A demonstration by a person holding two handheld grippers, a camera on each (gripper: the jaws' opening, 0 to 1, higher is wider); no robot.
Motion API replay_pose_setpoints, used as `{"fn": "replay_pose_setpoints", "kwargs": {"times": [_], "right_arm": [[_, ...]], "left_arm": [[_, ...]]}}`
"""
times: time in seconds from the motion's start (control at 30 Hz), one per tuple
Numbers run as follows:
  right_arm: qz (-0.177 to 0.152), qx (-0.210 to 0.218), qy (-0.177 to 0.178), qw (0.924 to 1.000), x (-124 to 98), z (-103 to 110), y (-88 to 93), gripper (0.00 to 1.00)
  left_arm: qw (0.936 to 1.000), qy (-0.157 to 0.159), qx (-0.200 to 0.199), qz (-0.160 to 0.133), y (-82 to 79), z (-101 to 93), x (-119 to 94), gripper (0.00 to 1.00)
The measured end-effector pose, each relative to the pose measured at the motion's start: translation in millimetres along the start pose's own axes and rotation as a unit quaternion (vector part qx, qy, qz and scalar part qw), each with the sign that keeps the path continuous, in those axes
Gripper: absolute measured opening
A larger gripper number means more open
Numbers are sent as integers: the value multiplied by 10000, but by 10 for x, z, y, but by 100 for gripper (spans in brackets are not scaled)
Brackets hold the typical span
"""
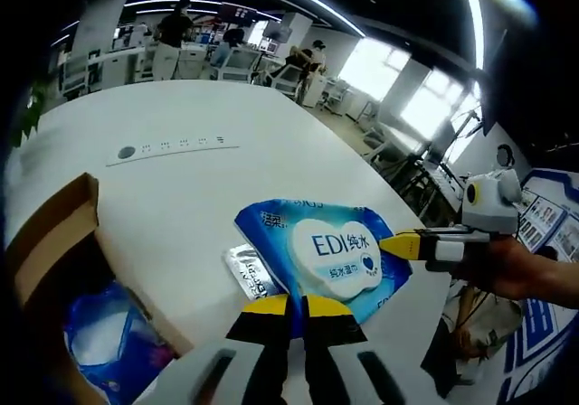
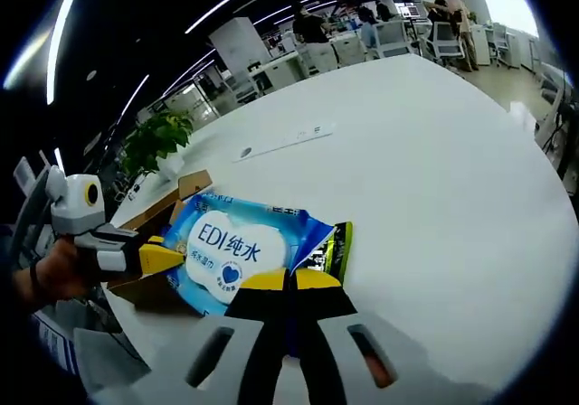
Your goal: Operate the shoe box by opening the lid, removing the specified soft item, and placing it in the target area until the item is outside and the box remains undamaged.
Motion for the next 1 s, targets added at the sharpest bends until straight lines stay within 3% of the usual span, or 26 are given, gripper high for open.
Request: {"fn": "replay_pose_setpoints", "kwargs": {"times": [1.0], "right_arm": [[504, -146, -21, 9986, 335, -360, -9, 0]], "left_arm": [[9987, -341, -117, 368, 66, 162, 478, 4]]}}
Point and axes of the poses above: the point that each gripper's makers call its tool centre point, and the gripper's own axes: x roughly forward along the fingers, z roughly to its left, y roughly out of its underside, the point moved 1 cm from there along -x, roughly backward along the fingers, and after that the axes turned 11 degrees about -y, right-handed, at the moved point
